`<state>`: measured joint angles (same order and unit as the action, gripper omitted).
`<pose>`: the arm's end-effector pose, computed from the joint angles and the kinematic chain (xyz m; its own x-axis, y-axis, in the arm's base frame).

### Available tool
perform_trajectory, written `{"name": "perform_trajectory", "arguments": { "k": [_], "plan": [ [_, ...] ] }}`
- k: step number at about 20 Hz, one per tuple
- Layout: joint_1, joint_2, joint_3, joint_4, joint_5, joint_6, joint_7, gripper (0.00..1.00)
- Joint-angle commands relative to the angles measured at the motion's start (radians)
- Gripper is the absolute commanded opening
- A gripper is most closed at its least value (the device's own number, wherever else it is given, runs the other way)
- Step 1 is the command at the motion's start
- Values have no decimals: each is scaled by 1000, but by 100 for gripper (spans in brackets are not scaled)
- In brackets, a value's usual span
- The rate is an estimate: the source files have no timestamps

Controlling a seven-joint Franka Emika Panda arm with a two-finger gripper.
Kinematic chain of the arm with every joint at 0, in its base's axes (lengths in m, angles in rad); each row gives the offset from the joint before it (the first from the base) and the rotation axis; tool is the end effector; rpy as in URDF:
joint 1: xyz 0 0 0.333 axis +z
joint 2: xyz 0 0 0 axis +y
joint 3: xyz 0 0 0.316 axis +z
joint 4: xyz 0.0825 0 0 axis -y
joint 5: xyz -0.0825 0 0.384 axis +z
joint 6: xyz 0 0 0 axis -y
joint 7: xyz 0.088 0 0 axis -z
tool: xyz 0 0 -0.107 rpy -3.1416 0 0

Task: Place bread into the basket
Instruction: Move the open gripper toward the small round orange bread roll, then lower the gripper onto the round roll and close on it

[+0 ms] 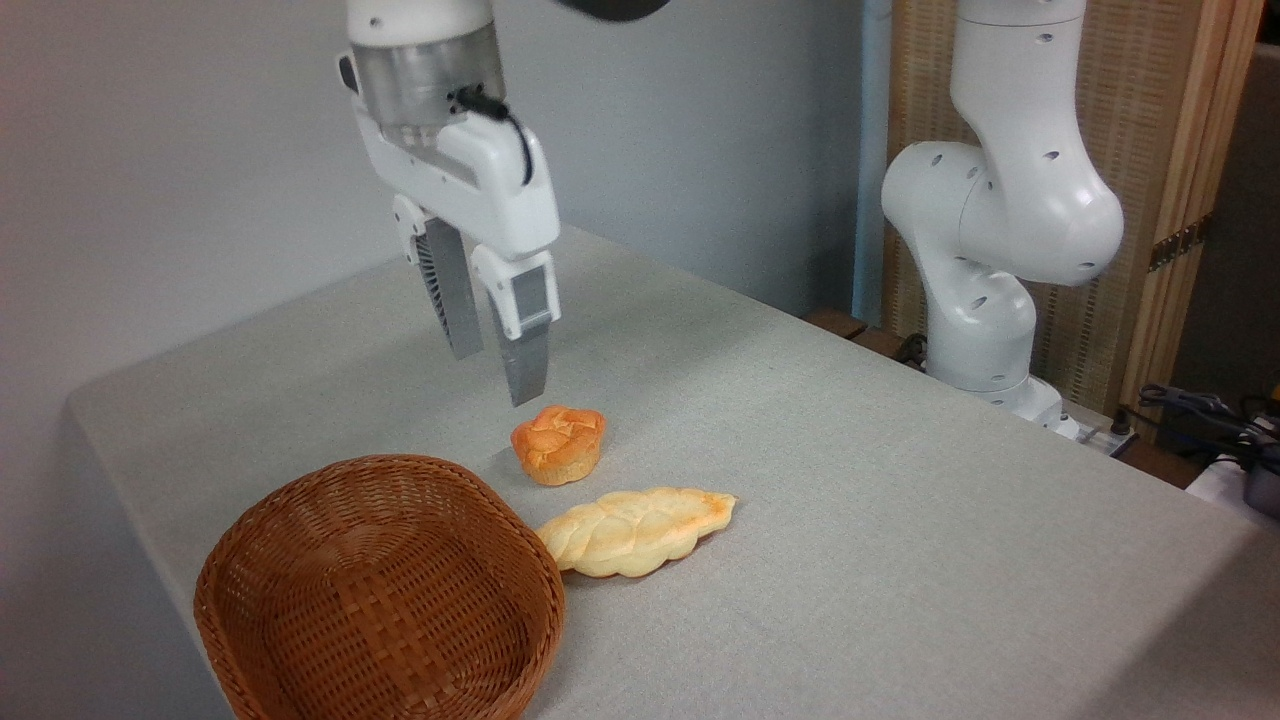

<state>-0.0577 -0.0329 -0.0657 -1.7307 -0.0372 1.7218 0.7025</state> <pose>0.5493 -0.0721 0.5799 0.6813 -0.7309 0.0406 -0.7318 -0.6815 0.0111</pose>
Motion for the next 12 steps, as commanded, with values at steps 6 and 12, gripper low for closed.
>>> {"name": "perform_trajectory", "arguments": {
  "k": [6, 12],
  "plan": [
    [-151, -12, -31, -240, -15, 154, -2, 100],
    [-165, -1, -54, -338, 5, 229, 11, 100]
  ]
}}
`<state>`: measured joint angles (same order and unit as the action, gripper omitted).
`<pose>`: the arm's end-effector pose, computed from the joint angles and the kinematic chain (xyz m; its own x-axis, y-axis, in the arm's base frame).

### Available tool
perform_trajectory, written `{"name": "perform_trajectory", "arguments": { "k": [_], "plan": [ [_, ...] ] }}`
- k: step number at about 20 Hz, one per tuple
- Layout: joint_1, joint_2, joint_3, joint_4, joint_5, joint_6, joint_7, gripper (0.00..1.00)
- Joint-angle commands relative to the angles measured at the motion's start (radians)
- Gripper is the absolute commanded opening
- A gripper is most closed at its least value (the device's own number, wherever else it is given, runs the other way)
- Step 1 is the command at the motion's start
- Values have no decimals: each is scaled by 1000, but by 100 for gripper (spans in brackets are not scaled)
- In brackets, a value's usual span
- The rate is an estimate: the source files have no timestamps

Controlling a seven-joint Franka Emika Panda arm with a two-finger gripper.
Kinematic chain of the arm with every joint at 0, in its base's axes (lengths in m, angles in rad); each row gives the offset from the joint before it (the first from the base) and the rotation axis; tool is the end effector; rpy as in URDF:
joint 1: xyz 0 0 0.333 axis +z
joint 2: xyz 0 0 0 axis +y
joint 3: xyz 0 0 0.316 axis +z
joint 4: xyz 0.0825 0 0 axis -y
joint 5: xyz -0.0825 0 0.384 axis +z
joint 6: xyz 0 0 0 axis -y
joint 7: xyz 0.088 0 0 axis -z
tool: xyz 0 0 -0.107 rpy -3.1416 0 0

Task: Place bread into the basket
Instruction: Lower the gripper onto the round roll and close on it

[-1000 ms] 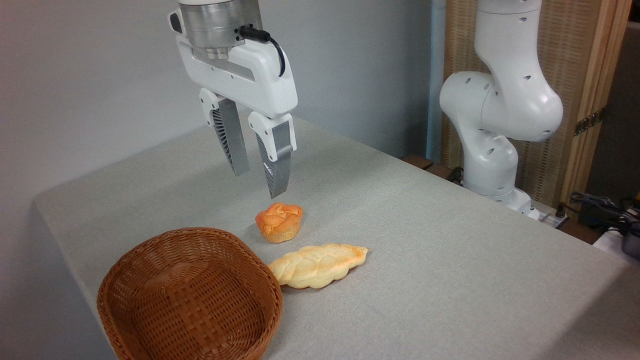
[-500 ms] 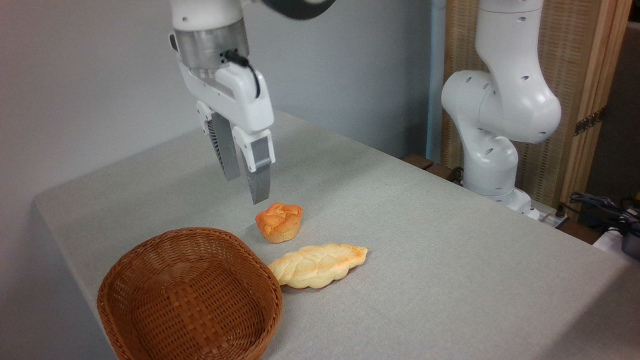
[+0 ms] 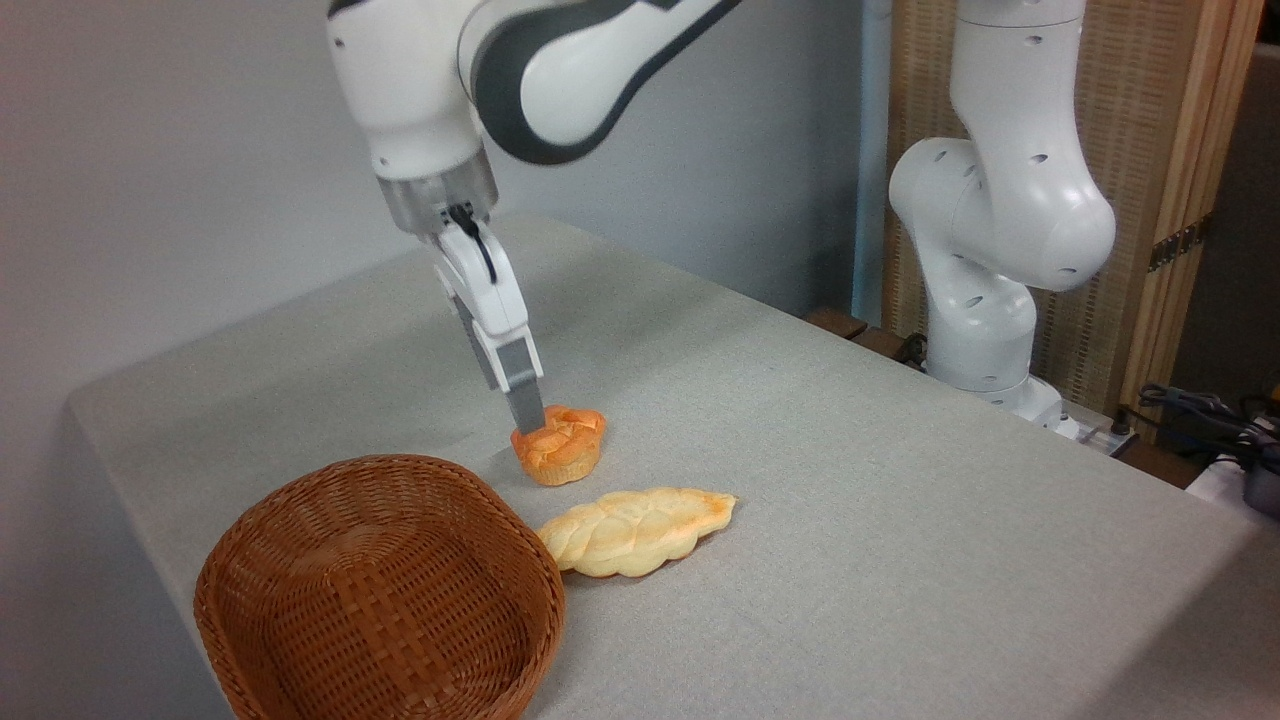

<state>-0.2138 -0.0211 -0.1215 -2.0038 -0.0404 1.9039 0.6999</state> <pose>0.5089 -0.1808 0.4589 0.5214 -0.8524 -0.0383 -0.8490 -0.5228 0.0773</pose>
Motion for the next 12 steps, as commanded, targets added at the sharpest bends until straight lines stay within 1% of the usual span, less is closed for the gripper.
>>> {"name": "perform_trajectory", "arguments": {
  "k": [1, 4, 6, 10, 12],
  "plan": [
    [-10, -13, 3, -72, 13, 50, 15, 100],
    [-15, -13, 2, -87, 66, 52, 18, 100],
    [-16, -13, 2, -95, 77, 52, 18, 100],
    [-32, -8, 2, -122, 77, 70, 15, 98],
    [-33, -6, -1, -148, 77, 98, 13, 74]
  ]
}}
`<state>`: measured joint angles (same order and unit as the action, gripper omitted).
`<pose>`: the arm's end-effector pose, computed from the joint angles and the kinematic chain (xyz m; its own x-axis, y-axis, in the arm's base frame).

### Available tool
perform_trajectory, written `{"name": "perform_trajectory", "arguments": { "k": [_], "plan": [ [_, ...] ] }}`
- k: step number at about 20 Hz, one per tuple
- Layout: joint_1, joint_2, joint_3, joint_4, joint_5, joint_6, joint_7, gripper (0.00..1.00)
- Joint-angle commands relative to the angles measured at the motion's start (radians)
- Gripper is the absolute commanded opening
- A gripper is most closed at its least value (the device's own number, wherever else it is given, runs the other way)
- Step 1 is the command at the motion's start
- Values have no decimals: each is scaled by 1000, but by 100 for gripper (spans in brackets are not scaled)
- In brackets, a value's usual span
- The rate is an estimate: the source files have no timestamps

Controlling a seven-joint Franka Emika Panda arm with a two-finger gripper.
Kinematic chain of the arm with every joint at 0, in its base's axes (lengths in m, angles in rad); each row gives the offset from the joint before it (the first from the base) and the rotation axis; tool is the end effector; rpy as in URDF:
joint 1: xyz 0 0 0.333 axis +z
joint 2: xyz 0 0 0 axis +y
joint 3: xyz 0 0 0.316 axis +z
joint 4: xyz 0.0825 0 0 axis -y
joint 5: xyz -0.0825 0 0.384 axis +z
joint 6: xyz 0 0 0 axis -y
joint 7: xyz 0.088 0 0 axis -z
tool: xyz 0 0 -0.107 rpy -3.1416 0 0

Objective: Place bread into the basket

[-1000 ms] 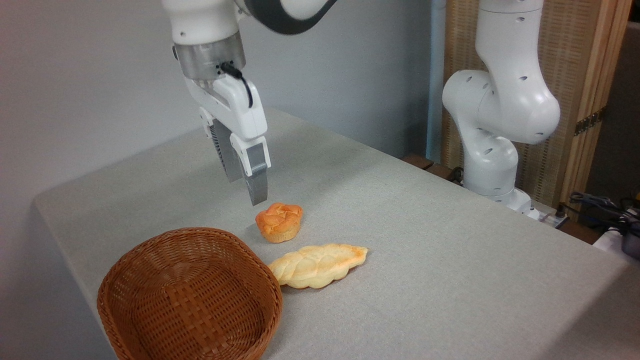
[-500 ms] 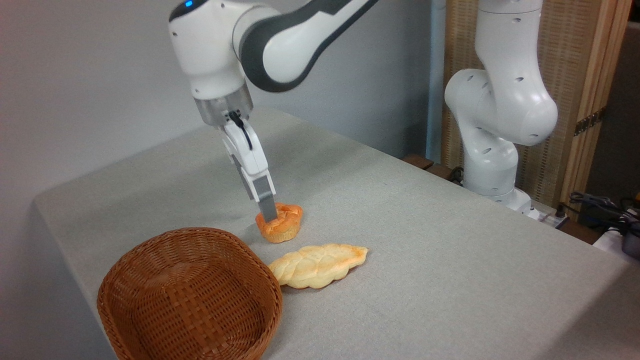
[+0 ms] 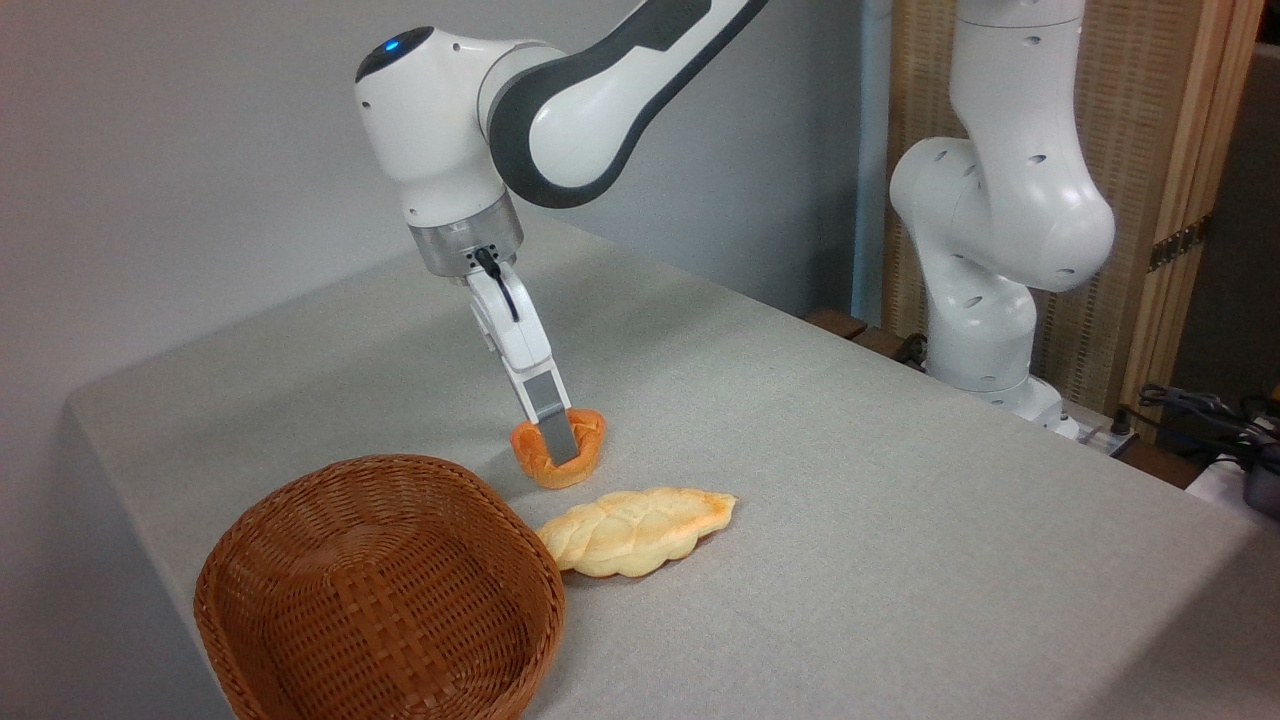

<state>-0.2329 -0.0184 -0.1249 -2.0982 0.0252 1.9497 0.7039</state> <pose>0.4928 -0.1827 0.4178 0.4715 -0.8743 -0.1148 -0.8746 -0.4803 0.0656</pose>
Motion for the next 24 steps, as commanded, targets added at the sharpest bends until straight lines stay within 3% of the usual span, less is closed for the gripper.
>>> {"name": "perform_trajectory", "arguments": {
  "k": [1, 3, 5, 24],
  "plan": [
    [-13, -9, -5, -55, 12, 52, 9, 56],
    [-12, -9, -6, -55, 12, 52, 9, 38],
    [-12, -9, -6, -55, 12, 52, 11, 27],
    [-12, -14, -6, -37, 1, 25, -3, 17]
  ]
}}
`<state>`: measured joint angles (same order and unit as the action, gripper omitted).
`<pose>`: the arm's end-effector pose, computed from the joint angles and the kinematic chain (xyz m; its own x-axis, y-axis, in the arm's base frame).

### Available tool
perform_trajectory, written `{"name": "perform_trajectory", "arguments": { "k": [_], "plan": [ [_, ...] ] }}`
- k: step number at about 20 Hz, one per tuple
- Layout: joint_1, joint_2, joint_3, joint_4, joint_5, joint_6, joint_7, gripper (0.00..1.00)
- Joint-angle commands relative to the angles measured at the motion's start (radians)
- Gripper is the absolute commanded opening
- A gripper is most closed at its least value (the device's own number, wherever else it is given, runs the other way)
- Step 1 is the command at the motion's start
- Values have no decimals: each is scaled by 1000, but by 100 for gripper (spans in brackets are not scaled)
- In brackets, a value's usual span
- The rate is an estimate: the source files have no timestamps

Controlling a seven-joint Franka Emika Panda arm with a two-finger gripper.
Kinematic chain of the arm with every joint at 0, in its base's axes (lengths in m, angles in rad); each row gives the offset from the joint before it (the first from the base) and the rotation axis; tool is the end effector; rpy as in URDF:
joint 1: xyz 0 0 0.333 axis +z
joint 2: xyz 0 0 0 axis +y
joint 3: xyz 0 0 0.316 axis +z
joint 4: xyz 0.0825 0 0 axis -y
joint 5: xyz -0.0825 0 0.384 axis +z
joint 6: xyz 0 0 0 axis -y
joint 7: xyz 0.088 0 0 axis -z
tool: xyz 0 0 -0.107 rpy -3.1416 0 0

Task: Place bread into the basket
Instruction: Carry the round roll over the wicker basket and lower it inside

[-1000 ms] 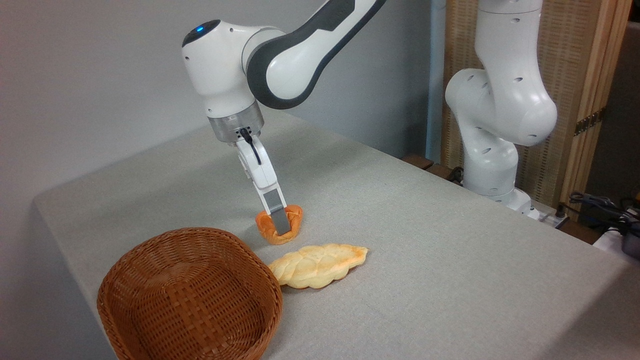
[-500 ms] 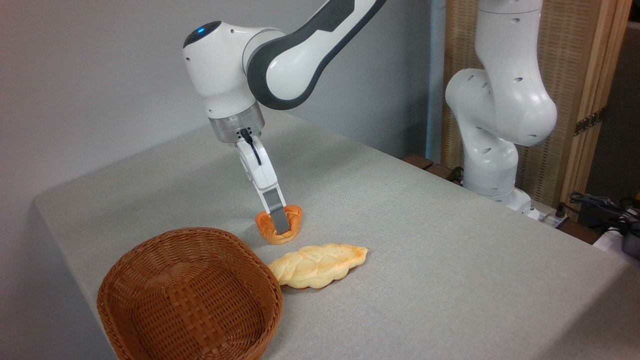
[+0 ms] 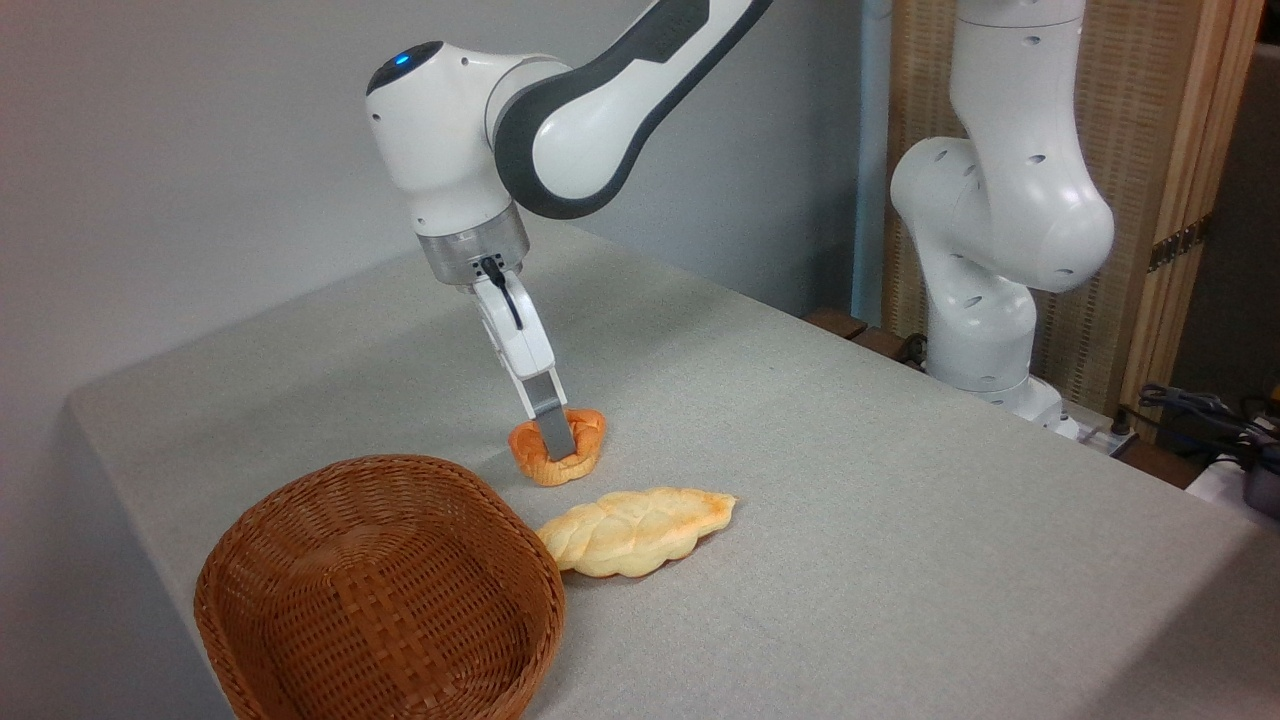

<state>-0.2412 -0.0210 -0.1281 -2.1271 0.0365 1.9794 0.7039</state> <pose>0.4876 -0.1865 0.4084 0.4566 -0.8817 -0.1187 -0.8835 -0.4650 0.0561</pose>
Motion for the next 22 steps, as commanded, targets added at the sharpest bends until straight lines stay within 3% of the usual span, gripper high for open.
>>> {"name": "perform_trajectory", "arguments": {
  "k": [1, 6, 9, 13, 18, 19, 20, 21, 22],
  "plan": [
    [-3, -11, -2, 16, -12, -42, -3, 17],
    [14, 25, 4, 238, -30, -278, 3, 18],
    [65, 74, 7, 387, -55, -324, -1, 19],
    [144, 188, 10, 571, -89, -275, 3, 24],
    [160, 260, 10, 611, -81, -93, 8, 31],
    [158, 277, 10, 610, -73, -47, 11, 43],
    [158, 300, 8, 610, -69, -18, 3, 67],
    [154, 314, 7, 610, -64, -5, 3, 80],
    [151, 320, 7, 610, -56, -2, 3, 84]
  ]
}}
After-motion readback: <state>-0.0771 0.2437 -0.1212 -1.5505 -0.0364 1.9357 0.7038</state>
